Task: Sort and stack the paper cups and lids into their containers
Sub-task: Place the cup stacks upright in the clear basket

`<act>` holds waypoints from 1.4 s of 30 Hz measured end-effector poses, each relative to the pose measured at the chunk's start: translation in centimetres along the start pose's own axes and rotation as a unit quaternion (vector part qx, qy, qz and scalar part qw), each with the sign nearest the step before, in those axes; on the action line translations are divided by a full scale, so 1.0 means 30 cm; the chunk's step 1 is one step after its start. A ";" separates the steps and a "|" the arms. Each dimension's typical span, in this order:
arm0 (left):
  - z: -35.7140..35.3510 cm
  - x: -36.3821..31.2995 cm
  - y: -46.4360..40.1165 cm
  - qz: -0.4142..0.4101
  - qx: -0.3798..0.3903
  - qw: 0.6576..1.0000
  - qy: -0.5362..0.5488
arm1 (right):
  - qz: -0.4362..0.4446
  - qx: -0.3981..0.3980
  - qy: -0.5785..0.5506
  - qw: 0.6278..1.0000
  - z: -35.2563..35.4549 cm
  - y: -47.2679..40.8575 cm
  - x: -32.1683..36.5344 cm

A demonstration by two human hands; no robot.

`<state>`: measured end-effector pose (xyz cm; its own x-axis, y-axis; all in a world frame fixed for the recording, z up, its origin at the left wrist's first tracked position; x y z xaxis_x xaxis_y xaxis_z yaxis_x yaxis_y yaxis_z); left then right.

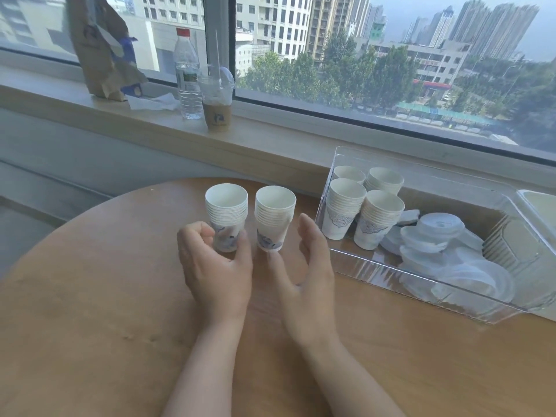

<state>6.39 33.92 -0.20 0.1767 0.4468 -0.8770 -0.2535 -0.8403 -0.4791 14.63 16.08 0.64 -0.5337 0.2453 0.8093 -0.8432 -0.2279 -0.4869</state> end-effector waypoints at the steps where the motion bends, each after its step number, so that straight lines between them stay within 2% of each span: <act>1: 0.006 0.011 -0.009 -0.002 -0.003 1.000 -0.003 | -0.014 0.014 0.009 1.000 -0.022 -0.002 -0.022; 6: -0.027 0.104 -0.038 0.059 0.056 0.997 0.015 | -0.033 0.060 0.042 0.997 -0.107 -0.049 -0.090; 9: -0.060 0.126 -0.033 0.079 0.108 0.989 0.055 | -0.029 0.044 0.036 0.998 -0.124 -0.098 -0.106; 12: -0.077 0.121 -0.029 0.082 0.124 0.985 0.088 | -0.012 0.035 0.013 0.999 -0.139 -0.148 -0.104; 22: -0.071 0.124 -0.029 0.050 0.113 0.992 0.015 | -0.030 0.032 -0.030 0.999 -0.162 -0.163 -0.145; 29: -0.068 0.133 -0.026 0.066 0.097 0.991 0.057 | 0.001 0.040 -0.010 0.999 -0.132 -0.121 -0.107; 38: -0.066 0.082 -0.013 0.043 0.098 0.991 0.082 | 0.080 -0.025 0.045 0.995 0.039 -0.072 0.014; 42: -0.094 0.046 0.012 0.023 0.121 0.988 0.096 | 0.101 -0.082 0.033 0.991 0.154 -0.092 0.063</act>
<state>9.21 33.36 -1.47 0.3318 0.3239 -0.8860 -0.4818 -0.7493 -0.4543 16.26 12.81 5.03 -0.6918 0.2724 0.6688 -0.7145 -0.1237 -0.6886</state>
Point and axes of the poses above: each hand's wrist, its own y-axis away from the middle knuckle, its own z-axis out of the back of the hand, x = y × z, the point moved 10 cm from there along -y, towards the middle knuckle, and after that the axes turned 11 degrees about y, right-handed, at the moved point
